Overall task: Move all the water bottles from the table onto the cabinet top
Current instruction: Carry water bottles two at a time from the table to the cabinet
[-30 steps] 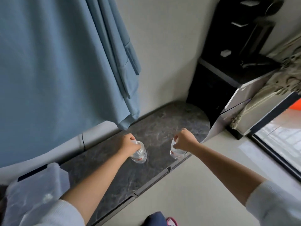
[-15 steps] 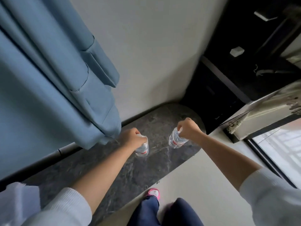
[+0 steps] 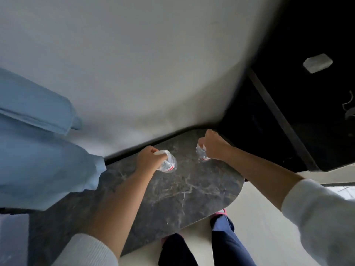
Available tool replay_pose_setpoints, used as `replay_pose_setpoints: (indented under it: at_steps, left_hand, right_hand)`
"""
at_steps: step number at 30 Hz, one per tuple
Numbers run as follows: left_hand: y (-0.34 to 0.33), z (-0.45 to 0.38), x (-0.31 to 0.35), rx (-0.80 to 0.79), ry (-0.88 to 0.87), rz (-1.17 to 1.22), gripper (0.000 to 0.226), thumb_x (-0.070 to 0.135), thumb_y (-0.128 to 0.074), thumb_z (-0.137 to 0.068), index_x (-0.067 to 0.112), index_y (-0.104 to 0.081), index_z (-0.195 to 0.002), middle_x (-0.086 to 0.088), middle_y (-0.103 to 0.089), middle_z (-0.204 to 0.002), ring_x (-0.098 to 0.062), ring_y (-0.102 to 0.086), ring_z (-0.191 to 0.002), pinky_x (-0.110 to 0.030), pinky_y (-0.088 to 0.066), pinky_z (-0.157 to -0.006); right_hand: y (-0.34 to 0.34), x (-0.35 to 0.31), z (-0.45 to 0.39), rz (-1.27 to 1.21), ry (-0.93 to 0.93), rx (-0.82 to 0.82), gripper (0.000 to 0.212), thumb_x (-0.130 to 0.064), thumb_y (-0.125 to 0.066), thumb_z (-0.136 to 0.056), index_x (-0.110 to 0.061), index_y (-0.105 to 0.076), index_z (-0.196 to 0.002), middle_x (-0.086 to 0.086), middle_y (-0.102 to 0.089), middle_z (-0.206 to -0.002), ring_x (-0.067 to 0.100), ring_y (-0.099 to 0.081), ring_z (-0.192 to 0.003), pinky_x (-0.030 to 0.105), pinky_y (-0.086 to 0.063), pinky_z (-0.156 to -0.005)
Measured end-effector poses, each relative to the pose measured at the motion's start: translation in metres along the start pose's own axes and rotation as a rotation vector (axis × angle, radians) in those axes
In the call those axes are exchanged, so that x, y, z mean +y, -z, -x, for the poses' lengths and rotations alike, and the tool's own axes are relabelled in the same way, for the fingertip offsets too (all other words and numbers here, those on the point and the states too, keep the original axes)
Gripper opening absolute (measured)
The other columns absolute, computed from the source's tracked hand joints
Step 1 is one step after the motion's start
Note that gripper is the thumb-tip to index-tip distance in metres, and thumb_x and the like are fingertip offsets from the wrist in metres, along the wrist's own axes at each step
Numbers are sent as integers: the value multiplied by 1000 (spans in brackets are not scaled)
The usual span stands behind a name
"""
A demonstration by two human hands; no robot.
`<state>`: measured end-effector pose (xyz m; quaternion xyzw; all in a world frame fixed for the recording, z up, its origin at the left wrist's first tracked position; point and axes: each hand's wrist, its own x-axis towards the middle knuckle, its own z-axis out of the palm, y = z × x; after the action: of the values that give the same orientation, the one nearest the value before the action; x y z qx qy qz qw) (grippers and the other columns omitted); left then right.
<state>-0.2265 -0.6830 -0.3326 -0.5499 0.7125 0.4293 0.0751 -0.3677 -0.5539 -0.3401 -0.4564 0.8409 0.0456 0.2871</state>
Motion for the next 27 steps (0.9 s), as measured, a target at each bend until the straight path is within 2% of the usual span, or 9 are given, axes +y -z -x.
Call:
replay_pose_setpoints:
  at_steps: [3, 5, 7, 10, 12, 15, 20, 24, 27]
  left_hand:
    - [-20, -16, 24, 47, 48, 68, 12, 21, -57, -58, 17, -47, -54, 2, -46, -57, -22, -51, -73, -22, -33, -54]
    - [-35, -34, 33, 74, 47, 79, 26, 12, -62, -70, 19, -44, -52, -1, -50, -63, -21, -51, -77, -23, -35, -59]
    - [-48, -54, 35, 94, 69, 82, 28, 9, -61, -74, 19, -44, -55, -5, -53, -74, -22, -51, -79, -25, -36, -64]
    - [-61, -83, 40, 119, 30, 55, 18, 12, -63, -76, 14, -48, -66, -3, -53, -77, -23, -51, -83, -26, -36, -59]
    - [-68, -102, 45, 145, -23, 44, 11, 16, -66, -77, 9, -58, -82, -10, -59, -86, -27, -58, -92, -28, -40, -64]
    - [-76, -117, 48, 166, -47, 47, 25, 19, -65, -80, 2, -63, -97, -13, -62, -93, -27, -60, -95, -26, -38, -69]
    - [-88, -136, 46, 163, -48, 53, 14, 19, -65, -79, 11, -54, -83, -4, -52, -86, -18, -47, -82, -24, -36, -69]
    - [-89, -142, 51, 179, -26, 96, 28, 16, -64, -77, 18, -42, -59, -4, -53, -74, -19, -48, -81, -26, -36, -62]
    - [-89, -144, 51, 156, -31, 96, 30, 18, -64, -78, 20, -42, -57, -2, -53, -72, -19, -49, -80, -25, -36, -57]
  right_hand:
    - [11, 15, -31, 37, 73, -53, 30, -11, -44, -92, -9, -53, -121, 11, -47, -98, 34, -44, -119, 26, -42, -81]
    - [14, 22, -52, 61, 130, -53, 30, -12, -47, -92, -10, -55, -121, 5, -42, -72, 32, -48, -118, 29, -39, -92]
    - [11, 30, -74, 89, 175, -68, 27, -12, -53, -89, -14, -62, -114, 0, -33, -63, 28, -51, -114, 27, -36, -95]
    - [5, 38, -108, 9, 195, -39, 11, -16, -67, -78, -25, -66, -84, 10, -63, -101, 23, -50, -94, 25, -40, -84]
    - [4, 38, -126, -79, 184, -12, 18, -11, -66, -77, -20, -69, -93, 12, -57, -115, 25, -51, -97, 23, -36, -75]
    - [3, 37, -138, -141, 176, -2, 34, -7, -64, -79, -15, -65, -111, 16, -48, -119, 32, -51, -110, 27, -42, -82]
    - [-2, 42, -143, -190, 178, 55, 37, -6, -61, -84, -12, -58, -121, 17, -45, -124, 31, -48, -115, 31, -43, -93]
    - [-10, 44, -140, -225, 206, 54, 42, 2, -56, -85, -9, -54, -125, 17, -45, -123, 33, -49, -113, 33, -43, -91]
    - [-9, 46, -141, -240, 200, 84, 42, 2, -58, -83, -8, -55, -124, 17, -47, -125, 34, -51, -114, 33, -43, -91]
